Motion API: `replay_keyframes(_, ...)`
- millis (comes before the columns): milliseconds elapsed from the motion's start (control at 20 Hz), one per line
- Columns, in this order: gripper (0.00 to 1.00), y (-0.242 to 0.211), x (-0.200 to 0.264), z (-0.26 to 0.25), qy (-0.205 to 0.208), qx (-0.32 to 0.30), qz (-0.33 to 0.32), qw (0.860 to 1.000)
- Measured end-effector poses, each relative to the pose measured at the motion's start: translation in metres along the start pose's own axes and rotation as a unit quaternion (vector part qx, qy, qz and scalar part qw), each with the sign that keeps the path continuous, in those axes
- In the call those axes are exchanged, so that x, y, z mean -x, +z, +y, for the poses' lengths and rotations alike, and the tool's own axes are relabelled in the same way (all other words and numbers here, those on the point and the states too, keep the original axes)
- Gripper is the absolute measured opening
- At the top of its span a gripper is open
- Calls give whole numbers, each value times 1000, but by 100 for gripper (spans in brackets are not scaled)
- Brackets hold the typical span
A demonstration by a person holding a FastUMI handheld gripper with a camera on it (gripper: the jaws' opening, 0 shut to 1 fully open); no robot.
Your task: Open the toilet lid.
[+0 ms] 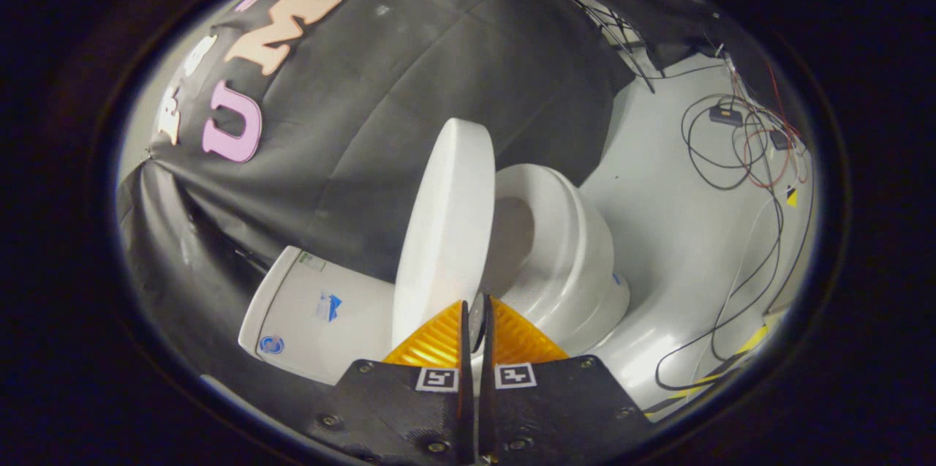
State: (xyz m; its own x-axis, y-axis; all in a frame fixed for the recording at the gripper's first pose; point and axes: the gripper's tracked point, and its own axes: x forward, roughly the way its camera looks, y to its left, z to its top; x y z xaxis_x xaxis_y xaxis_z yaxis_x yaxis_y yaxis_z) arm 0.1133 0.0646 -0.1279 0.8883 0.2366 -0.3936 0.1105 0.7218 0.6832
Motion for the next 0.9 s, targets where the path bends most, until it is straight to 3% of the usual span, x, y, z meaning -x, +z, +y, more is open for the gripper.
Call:
replay_keyframes(250, 4, 7, 13, 43, 21, 29, -15, 999)
replay_keyframes(600, 4, 10, 21, 76, 12, 46, -33, 998)
replay_keyframes(900, 4, 8, 27, 101, 5, 95, -48, 994)
